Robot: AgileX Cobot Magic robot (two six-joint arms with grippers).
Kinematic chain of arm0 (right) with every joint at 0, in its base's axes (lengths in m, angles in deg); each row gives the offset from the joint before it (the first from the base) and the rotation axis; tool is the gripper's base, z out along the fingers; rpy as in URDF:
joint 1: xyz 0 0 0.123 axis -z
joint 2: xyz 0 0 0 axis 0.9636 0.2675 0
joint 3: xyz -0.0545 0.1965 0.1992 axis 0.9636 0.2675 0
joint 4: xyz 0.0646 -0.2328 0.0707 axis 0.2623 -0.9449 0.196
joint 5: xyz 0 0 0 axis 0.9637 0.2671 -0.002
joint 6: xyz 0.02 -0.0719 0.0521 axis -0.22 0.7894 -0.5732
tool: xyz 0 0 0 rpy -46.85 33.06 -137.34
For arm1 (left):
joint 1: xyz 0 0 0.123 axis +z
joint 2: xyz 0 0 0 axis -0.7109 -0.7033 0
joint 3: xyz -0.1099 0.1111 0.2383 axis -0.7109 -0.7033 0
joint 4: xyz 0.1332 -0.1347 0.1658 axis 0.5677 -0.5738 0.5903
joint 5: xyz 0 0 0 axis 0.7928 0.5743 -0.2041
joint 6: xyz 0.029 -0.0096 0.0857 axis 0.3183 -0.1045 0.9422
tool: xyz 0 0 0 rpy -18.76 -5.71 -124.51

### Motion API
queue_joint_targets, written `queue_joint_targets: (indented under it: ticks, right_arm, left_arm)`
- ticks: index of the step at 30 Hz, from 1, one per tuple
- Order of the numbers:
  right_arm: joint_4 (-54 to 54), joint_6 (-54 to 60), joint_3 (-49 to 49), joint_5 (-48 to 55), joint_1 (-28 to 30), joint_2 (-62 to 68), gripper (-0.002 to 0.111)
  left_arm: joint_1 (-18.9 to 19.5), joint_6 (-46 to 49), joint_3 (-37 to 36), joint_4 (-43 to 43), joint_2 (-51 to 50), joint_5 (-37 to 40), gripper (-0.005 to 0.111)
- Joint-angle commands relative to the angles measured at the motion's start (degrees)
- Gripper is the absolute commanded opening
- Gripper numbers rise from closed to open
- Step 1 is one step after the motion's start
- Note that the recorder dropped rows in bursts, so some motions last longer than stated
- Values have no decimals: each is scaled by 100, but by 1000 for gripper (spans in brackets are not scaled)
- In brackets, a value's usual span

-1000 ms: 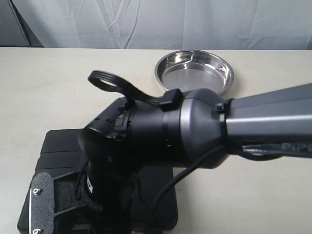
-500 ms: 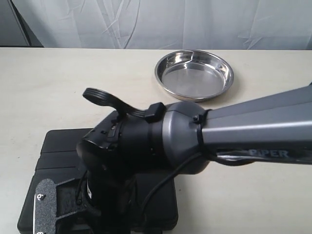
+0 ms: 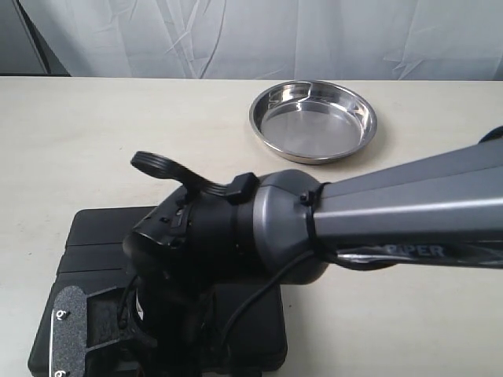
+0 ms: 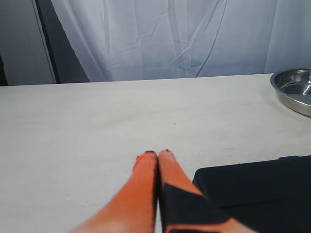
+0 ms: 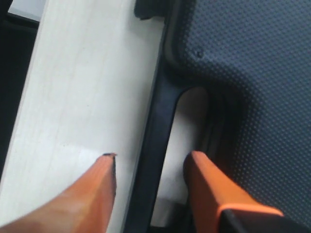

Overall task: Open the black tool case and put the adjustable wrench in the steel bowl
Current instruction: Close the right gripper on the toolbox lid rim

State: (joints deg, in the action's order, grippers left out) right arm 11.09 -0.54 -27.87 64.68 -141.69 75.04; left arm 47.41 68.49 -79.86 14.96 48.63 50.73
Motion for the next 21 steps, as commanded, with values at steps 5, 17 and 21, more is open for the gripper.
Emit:
queue_joint_targets:
  ticks: [5,17,21]
  right_arm:
    - [16,-3,-32,29,-19,2,46]
    - [180,-3,-32,156,-19,35,46]
    - [180,-3,-32,156,-19,126,46]
  left_arm:
    - [14,3,-28,3,32,6,0]
    - [14,3,-28,3,32,6,0]
    - [14,3,-28,3,32,6,0]
